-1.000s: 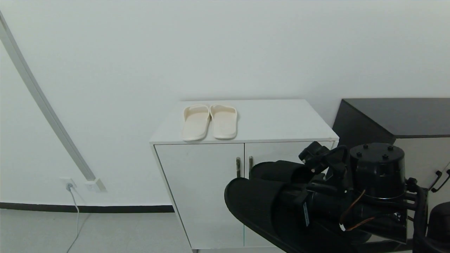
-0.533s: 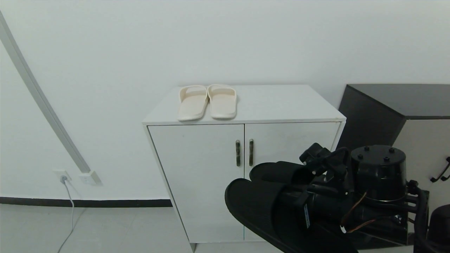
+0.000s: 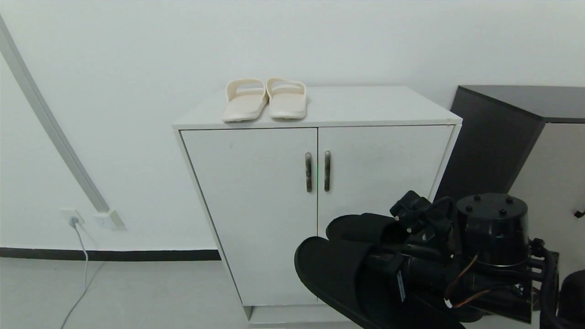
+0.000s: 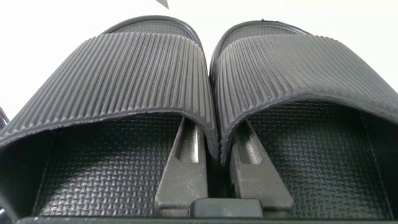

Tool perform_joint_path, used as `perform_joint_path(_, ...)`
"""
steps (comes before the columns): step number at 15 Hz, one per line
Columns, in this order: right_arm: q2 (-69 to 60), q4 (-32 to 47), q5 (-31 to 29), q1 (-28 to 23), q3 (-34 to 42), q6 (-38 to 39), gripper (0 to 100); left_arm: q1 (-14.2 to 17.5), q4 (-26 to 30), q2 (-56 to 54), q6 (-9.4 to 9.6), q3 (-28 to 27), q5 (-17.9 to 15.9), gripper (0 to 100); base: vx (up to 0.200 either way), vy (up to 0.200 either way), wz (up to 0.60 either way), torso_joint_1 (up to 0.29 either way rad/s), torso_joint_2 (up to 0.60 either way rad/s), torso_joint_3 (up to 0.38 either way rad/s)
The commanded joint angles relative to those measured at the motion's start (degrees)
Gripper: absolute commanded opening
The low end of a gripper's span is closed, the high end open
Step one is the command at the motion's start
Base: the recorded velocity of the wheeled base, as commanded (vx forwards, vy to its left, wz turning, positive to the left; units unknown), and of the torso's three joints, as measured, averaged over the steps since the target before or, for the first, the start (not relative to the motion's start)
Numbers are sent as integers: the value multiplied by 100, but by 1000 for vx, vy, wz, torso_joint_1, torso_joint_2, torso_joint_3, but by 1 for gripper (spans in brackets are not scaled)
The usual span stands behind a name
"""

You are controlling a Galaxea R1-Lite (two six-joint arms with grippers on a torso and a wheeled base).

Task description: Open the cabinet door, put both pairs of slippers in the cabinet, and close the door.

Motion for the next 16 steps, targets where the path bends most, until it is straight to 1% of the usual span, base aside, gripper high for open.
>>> perform_joint_path(1, 21, -2, 1, 5, 25, -8, 0, 1, -1, 7, -100, -9, 17, 100, 0, 0, 0, -124, 461, 334)
perform_joint_path(2, 21, -11, 1, 5, 33, -8, 0, 1, -1, 34, -91, -9, 8, 100, 0, 0, 0, -105, 452, 334)
perform_joint_path(3, 3, -11, 1, 5, 42, 1, 0, 1, -9, 130, -21, -18, 8, 100, 0, 0, 0, -105, 456, 354)
perform_joint_path(4, -6, -11, 1, 5, 42, -8, 0, 1, -18, 192, 111, -26, 8, 100, 0, 0, 0, -90, 447, 364)
perform_joint_path(6, -15, -11, 1, 5, 60, -8, 0, 1, -18, 218, 269, -44, -1, 100, 0, 0, 0, -78, 437, 373)
perform_joint_path(7, -15, -11, 1, -3, 77, -8, 0, -8, -27, 297, 217, -343, -10, 100, 0, 0, 0, -46, 437, 388)
perform_joint_path(8, -15, -11, 1, -3, 95, -8, 0, -26, 17, 517, -47, -861, -10, 100, 0, 0, 0, -32, 432, 408)
perform_joint_path(9, -15, -20, 1, -3, 86, 1, 0, -87, 70, 974, -513, -1547, -19, 100, 0, 0, 0, -32, 442, 413)
perform_joint_path(10, -15, -29, 1, -3, 95, -8, 0, -114, 61, 1343, -539, -1837, -133, 100, 0, 0, 0, -12, 349, 339)
perform_joint_path(12, -6, -55, 19, 5, 156, -8, 0, -157, -1, 1950, -557, -2004, -493, 100, 0, 0, 0, -2, 154, 154)
perform_joint_path(13, -6, -99, 19, -3, 191, -16, 0, -166, -1, 2196, -548, -2048, -766, 100, 0, 0, 0, 2, 76, 51)
perform_joint_path(15, 29, -266, 10, -3, 253, -122, 0, -166, -53, 2565, -548, -2162, -1495, 100, 0, 0, 0, -1, 21, 25)
perform_joint_path(16, 29, -310, 10, -3, 262, -131, 0, -166, -176, 2881, -557, -2259, -1838, 100, 0, 0, 0, 0, 0, 0)
